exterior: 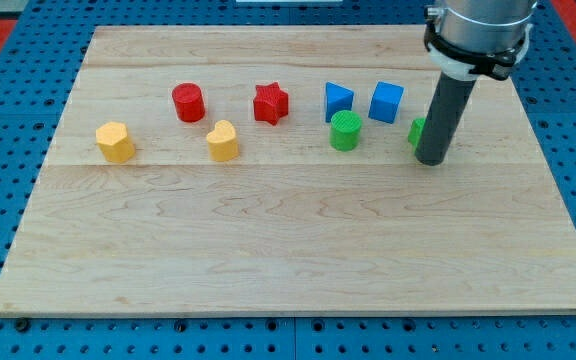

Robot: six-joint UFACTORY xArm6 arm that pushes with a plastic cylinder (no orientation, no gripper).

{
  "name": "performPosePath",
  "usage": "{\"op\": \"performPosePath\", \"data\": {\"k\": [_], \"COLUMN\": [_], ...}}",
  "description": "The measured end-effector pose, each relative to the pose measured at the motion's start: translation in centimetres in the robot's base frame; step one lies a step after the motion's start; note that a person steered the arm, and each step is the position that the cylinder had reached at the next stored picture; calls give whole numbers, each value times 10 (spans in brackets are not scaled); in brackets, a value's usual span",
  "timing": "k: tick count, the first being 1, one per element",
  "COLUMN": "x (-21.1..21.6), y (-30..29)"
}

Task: Move the yellow heart closer to red star

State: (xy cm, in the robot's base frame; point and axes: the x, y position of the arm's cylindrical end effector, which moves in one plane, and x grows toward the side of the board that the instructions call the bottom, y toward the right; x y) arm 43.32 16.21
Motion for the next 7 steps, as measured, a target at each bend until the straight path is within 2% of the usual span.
{"op": "performPosePath", "data": {"k": [1, 2, 4, 5, 6, 7], "x": [15, 26, 13, -21, 33, 76], "y": [-18, -126, -248, -250, -244, -290]}}
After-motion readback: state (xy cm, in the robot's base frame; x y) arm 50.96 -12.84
